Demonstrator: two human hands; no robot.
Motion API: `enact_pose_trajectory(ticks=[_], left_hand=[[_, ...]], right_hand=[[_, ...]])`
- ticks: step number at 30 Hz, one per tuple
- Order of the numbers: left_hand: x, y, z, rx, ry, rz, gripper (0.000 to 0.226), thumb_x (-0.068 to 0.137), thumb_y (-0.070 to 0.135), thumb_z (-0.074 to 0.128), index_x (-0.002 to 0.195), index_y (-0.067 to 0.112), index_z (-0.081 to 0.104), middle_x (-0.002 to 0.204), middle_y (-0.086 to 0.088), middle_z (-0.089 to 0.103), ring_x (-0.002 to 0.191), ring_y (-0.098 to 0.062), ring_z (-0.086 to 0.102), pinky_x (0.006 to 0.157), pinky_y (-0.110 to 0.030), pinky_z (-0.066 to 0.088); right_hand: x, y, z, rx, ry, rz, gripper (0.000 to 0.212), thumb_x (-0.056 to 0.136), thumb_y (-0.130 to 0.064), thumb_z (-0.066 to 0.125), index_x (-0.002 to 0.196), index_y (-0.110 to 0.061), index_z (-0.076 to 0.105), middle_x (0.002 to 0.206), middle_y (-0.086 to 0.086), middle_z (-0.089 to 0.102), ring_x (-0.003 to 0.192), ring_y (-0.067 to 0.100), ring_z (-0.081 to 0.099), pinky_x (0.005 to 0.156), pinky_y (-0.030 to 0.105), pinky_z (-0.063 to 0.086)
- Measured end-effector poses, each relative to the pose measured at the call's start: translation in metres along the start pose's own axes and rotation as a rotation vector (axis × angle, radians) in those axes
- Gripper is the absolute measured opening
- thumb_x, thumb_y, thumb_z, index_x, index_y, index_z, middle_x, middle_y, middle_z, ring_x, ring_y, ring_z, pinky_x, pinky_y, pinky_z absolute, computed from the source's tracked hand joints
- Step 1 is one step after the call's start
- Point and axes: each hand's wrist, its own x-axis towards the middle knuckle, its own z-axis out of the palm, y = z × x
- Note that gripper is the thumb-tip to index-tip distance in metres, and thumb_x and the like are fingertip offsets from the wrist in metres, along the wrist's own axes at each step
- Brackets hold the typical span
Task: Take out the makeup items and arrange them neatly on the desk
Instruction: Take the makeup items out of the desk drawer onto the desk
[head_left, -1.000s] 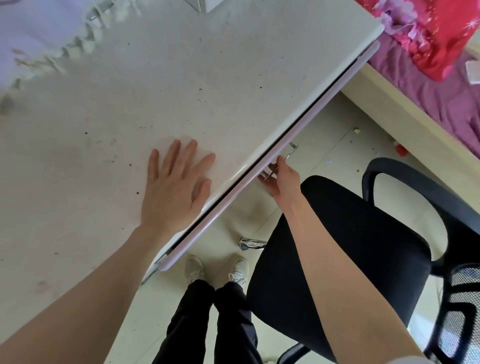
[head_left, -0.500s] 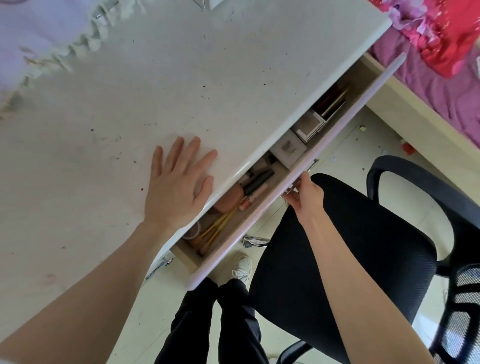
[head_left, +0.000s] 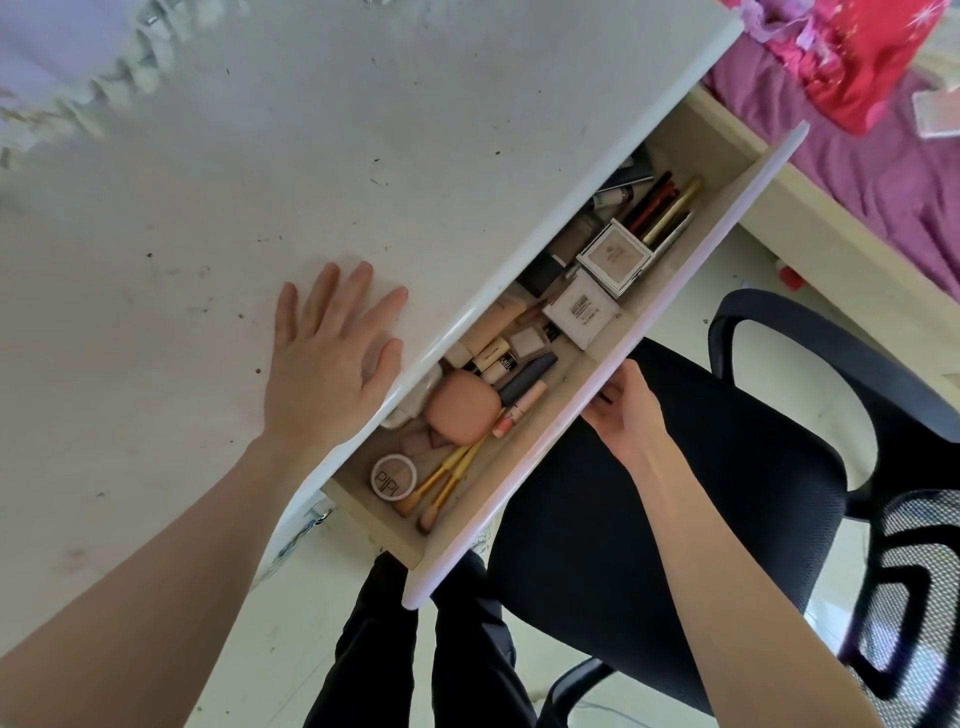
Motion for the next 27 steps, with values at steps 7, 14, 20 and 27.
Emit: enact_pose_trajectory(ticks=[7, 14, 20, 27], left_hand=[[0.0, 0.001, -0.001, -0.009, 0.013, 0.001, 0.046, 0.093, 0.039, 0.032, 0.136, 0.027, 0.042, 0.148, -0.008, 0.033, 0.138, -0.034, 0.025, 0.113, -0.053, 0.011], [0.0, 0.004, -0.003, -0.018, 0.009, -0.011, 0.047, 0.092, 0.038, 0.032, 0.136, 0.025, 0.044, 0.148, -0.009, 0.033, 0.138, -0.034, 0.024, 0.113, -0.054, 0.011], [0.0, 0.005, -0.006, -0.016, -0.003, -0.014, 0.048, 0.092, 0.038, 0.032, 0.135, 0.023, 0.045, 0.147, -0.01, 0.034, 0.137, -0.035, 0.025, 0.112, -0.055, 0.011], [0.0, 0.005, -0.007, -0.013, -0.019, -0.013, 0.048, 0.092, 0.039, 0.029, 0.136, 0.024, 0.044, 0.148, -0.009, 0.033, 0.138, -0.034, 0.023, 0.113, -0.054, 0.011]], right_hand=[[0.0, 0.001, -0.009, 0.088, -0.17, 0.101, 0.067, 0.085, -0.064, 0.046, 0.124, -0.009, 0.054, 0.125, 0.014, 0.059, 0.114, 0.029, 0.058, 0.095, 0.042, 0.049], [-0.01, 0.002, -0.013, 0.072, -0.324, 0.107, 0.068, 0.084, -0.064, 0.045, 0.132, -0.016, 0.051, 0.13, 0.012, 0.057, 0.117, 0.029, 0.057, 0.094, 0.045, 0.049], [-0.027, 0.004, -0.001, -0.279, -0.158, -0.007, 0.026, 0.092, -0.025, 0.057, 0.113, -0.011, 0.059, 0.11, 0.013, 0.065, 0.101, 0.023, 0.065, 0.086, 0.038, 0.054], [-0.031, 0.007, 0.018, -0.596, 0.138, -0.161, 0.009, 0.091, -0.011, 0.051, 0.09, -0.003, 0.053, 0.093, 0.02, 0.06, 0.1, 0.032, 0.062, 0.071, 0.037, 0.058]])
